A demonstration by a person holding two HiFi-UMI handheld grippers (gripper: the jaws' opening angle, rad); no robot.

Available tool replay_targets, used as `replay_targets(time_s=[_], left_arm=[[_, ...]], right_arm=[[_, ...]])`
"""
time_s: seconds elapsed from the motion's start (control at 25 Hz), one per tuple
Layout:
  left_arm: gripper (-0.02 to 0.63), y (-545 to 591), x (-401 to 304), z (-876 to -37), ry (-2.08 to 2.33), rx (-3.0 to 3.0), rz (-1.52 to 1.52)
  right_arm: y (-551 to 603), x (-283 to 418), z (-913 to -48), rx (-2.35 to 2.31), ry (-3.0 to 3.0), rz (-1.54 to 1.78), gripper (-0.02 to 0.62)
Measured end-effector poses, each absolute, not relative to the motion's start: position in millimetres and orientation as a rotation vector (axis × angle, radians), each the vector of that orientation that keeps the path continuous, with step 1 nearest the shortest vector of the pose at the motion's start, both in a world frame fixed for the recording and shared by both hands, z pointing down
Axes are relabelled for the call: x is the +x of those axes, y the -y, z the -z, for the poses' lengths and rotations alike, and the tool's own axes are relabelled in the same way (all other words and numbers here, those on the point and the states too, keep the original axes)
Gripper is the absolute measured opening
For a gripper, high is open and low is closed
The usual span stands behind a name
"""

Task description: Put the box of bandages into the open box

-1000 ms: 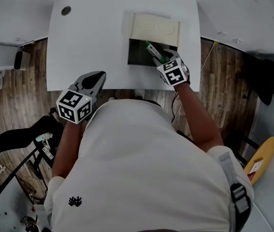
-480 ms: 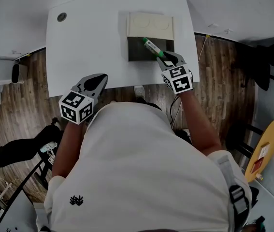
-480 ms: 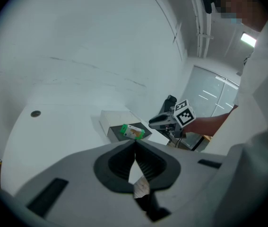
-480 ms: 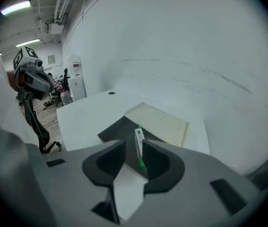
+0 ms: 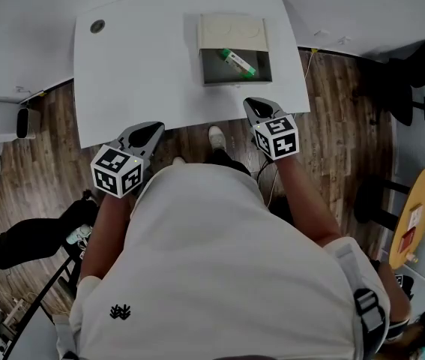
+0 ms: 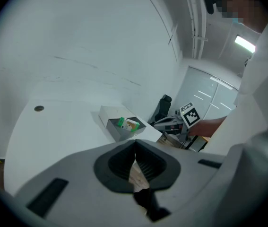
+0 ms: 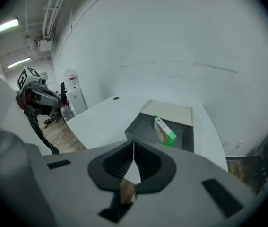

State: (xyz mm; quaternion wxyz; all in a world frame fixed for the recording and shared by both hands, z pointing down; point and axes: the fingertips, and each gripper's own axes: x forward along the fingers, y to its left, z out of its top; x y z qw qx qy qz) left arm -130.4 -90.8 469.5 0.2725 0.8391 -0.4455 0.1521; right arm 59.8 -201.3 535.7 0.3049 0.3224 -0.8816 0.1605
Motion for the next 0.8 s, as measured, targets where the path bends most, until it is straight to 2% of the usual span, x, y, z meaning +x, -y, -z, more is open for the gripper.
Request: replay_targets(time_s=[0.48,0.8], left_arm=[[0.008,42.9,-125.1,-481.8,1.087,2.31,-0.4],[0.008,33.5,-119.8,-481.8,1.043,2.341,-0.393]], right_arm=[[106.2,43.0,-528.7,0.867,2.371,-0.482,0.008],[83.3,43.3,-521.1,0.894,2.378,-0.476,0.006]])
